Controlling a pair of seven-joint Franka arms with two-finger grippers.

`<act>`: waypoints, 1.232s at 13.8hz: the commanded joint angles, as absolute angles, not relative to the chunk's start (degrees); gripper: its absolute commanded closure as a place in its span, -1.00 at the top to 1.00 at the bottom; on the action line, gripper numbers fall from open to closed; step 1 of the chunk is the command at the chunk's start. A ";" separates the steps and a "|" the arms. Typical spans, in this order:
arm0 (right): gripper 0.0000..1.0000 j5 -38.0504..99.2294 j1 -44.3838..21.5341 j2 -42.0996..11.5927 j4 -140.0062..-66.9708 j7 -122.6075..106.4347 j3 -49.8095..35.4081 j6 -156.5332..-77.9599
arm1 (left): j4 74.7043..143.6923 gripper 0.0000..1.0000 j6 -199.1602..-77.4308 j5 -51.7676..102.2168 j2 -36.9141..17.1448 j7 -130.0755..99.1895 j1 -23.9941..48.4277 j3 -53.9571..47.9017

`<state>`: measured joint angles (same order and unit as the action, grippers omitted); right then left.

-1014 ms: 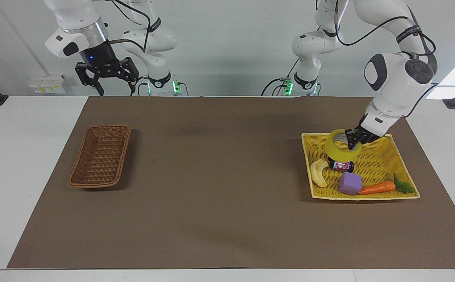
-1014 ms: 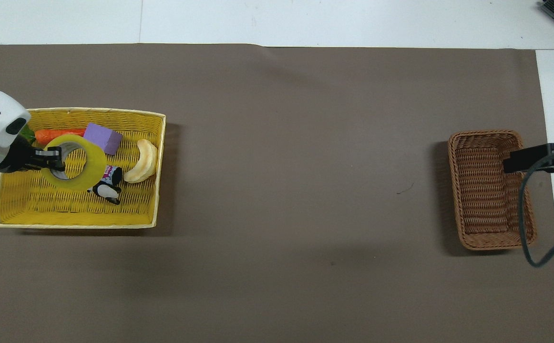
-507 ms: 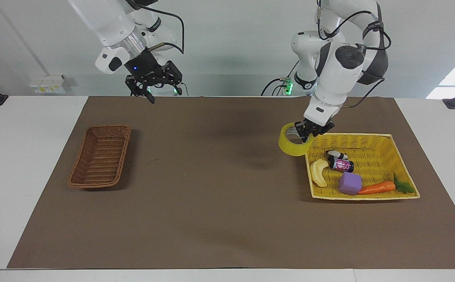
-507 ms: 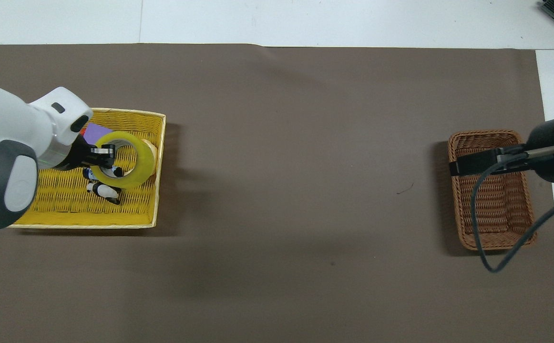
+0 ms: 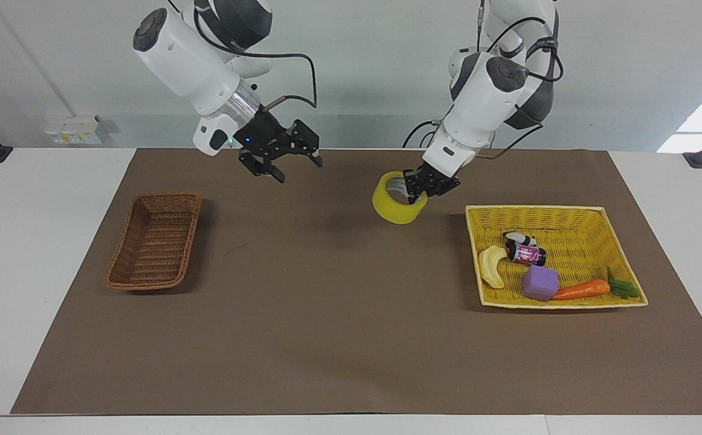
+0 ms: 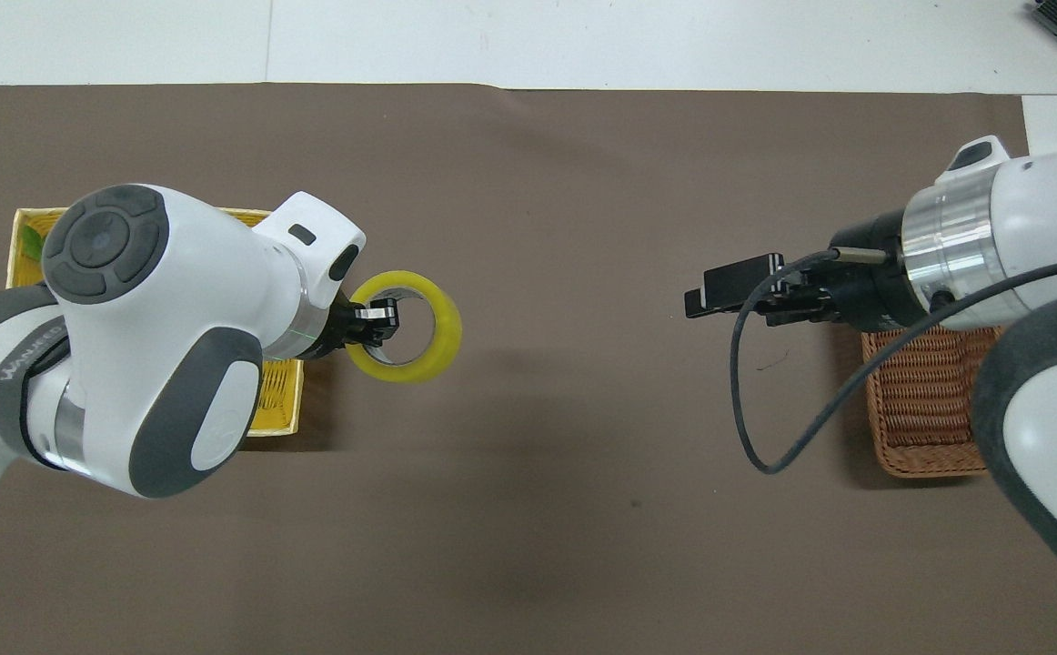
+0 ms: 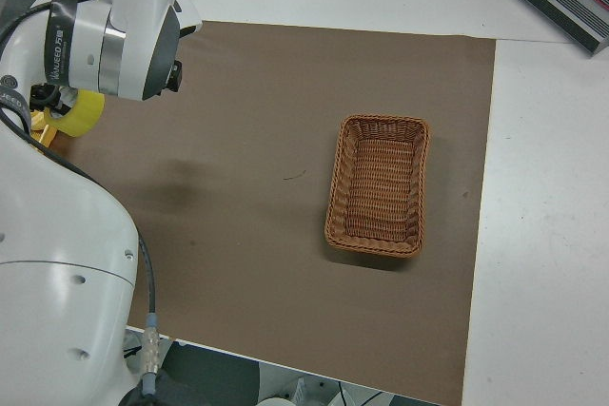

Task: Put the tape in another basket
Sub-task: 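Lift the tape with the left gripper while the right gripper approaches, then grasp the tape with the right gripper and open the left gripper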

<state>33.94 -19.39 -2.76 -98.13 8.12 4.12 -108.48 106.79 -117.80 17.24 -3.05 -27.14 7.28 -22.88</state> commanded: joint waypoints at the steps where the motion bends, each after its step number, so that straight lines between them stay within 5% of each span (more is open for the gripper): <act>1: 1.00 41.44 -21.61 -1.32 -104.39 8.53 4.22 -115.72 | 106.79 -1.00 -121.19 20.47 -2.99 -27.68 7.65 -25.56; 3: 1.00 43.07 -23.64 -0.88 -107.13 8.53 4.22 -120.66 | 106.87 -1.00 -123.04 20.83 -3.51 -27.77 9.66 -26.10; 12: 0.96 42.19 -19.60 2.46 -112.06 -6.75 4.57 -113.20 | 106.70 -1.00 -132.44 28.73 -4.75 -27.77 11.16 -26.19; 14: -0.03 42.19 -19.51 2.46 -112.06 -6.77 4.48 -113.12 | 106.79 -1.00 -132.45 28.83 -4.75 -27.77 11.34 -26.28; 17: -0.09 42.19 -19.60 2.37 -111.89 -6.24 4.48 -113.29 | 106.79 -1.00 -132.45 28.83 -4.75 -27.86 12.13 -26.28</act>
<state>41.60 -20.42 1.79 -110.25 -4.67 4.61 -113.46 107.01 -131.19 27.40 -5.76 -27.46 11.06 -26.92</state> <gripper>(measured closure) 0.370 0.775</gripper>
